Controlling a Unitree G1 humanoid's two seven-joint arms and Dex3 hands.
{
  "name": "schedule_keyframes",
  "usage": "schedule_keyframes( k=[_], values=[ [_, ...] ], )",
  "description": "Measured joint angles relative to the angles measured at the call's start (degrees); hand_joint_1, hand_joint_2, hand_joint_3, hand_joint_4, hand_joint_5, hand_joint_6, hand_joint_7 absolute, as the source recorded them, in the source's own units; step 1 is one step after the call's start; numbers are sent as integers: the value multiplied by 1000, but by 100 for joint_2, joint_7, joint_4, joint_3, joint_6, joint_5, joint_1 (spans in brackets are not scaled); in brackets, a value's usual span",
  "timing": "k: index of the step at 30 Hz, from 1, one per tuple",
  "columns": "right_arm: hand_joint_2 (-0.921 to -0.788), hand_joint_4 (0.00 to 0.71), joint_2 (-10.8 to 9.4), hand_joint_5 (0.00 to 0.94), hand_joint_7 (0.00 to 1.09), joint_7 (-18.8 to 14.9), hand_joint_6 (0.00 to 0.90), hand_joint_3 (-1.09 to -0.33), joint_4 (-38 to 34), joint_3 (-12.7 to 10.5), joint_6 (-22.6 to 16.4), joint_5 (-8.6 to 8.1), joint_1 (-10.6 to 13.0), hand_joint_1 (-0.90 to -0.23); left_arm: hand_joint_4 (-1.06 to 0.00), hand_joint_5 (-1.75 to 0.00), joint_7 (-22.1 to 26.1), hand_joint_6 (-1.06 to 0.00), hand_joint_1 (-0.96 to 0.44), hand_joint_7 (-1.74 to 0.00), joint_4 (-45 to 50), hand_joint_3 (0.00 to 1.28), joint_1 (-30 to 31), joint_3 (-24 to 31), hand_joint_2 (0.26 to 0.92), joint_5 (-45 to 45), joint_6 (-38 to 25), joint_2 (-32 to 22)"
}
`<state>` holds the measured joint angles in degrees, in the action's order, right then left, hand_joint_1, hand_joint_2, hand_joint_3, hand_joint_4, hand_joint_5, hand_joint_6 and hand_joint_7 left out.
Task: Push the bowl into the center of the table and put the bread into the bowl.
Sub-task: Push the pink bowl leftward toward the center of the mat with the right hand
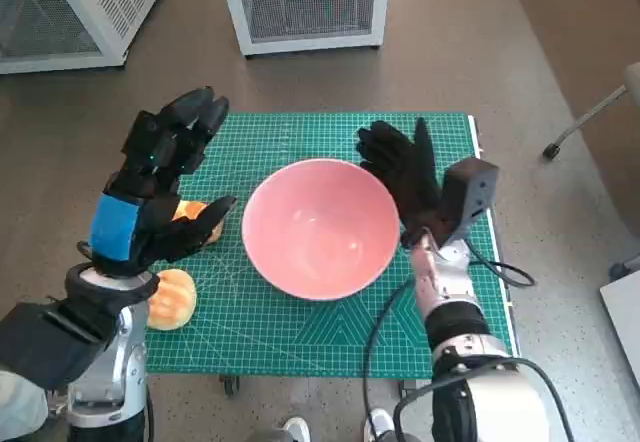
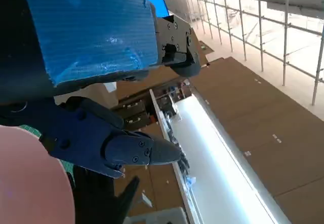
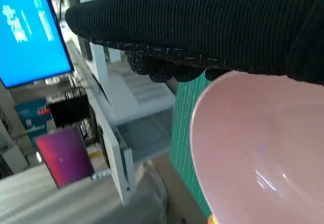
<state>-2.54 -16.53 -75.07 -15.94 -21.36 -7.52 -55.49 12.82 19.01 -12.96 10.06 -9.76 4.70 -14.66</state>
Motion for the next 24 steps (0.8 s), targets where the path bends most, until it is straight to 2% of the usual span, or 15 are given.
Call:
schedule_keyframes(
  k=[10,24],
  values=[
    [-921,436,-204,4,34,-1,649,-410,-23,62,144,109,-110,-426,-377,-4,-86,-55,-461,-657,63,314,106,69,921,43,0,-26],
    [-921,432,-220,1,42,-20,666,-411,-25,130,213,123,-177,-421,-378,-4,-181,-41,-461,-682,69,315,146,88,921,137,2,-32]
  ],
)
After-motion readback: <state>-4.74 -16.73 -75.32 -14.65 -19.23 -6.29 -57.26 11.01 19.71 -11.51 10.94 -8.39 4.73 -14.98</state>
